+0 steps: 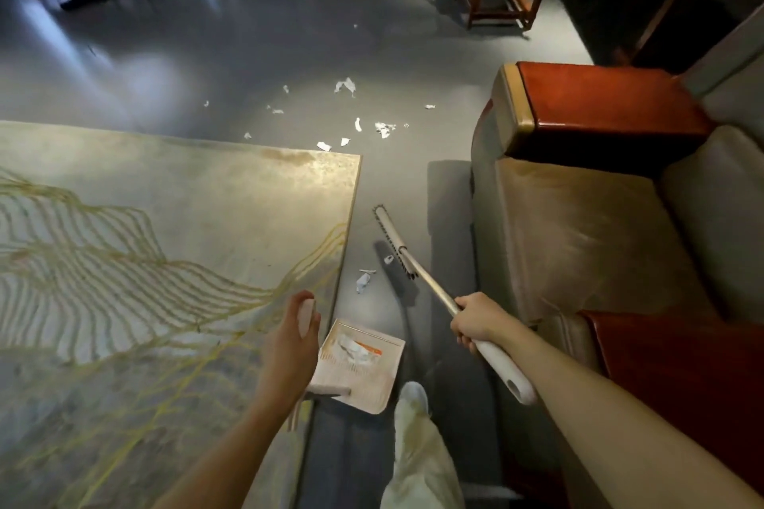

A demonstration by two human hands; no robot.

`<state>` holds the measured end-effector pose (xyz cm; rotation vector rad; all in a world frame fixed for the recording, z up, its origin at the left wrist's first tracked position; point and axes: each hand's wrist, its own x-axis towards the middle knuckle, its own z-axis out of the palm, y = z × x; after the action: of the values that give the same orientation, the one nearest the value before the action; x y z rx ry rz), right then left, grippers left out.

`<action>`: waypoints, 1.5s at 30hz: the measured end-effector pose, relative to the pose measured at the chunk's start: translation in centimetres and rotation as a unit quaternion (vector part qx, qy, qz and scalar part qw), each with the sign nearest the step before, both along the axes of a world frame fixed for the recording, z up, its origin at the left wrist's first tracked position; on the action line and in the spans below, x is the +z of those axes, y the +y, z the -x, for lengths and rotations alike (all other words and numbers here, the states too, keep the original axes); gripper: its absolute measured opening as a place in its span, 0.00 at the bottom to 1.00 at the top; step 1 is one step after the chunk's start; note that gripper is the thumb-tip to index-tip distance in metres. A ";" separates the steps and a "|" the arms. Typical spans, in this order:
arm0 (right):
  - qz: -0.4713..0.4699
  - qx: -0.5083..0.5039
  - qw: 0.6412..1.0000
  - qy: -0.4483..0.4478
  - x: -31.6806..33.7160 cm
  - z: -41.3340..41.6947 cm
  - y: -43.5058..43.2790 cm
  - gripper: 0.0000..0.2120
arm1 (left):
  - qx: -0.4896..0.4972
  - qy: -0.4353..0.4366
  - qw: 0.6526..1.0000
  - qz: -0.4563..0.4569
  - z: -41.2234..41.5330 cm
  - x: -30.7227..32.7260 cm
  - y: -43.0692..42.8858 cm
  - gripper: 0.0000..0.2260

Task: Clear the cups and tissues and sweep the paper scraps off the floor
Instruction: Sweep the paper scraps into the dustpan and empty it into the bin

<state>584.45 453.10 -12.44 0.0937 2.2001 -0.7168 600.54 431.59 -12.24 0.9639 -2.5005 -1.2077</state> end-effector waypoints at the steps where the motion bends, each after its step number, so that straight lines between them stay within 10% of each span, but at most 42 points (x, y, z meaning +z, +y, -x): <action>1: -0.007 0.009 1.000 0.006 -0.4 1.9 -0.6 0.21 | 0.008 -0.006 1.000 0.002 1.3 -0.3 -0.4 0.07; 16: -0.149 0.218 0.964 0.019 -6.0 21.8 -8.1 0.14 | 0.097 -0.049 0.994 -0.027 15.4 -2.3 -6.6 0.09; 33: -0.122 0.325 0.922 -0.172 0.1 8.6 -4.8 0.21 | 0.057 -0.034 0.998 -0.020 12.1 -2.1 -4.7 0.06; 45: -0.065 0.230 0.962 -0.135 6.7 11.1 -2.4 0.25 | -0.004 0.017 1.000 -0.005 13.7 0.4 -5.6 0.07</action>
<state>573.33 450.67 -5.73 -0.2353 1.9033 -0.2800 586.87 426.01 -11.89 0.9281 -2.4759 -1.2311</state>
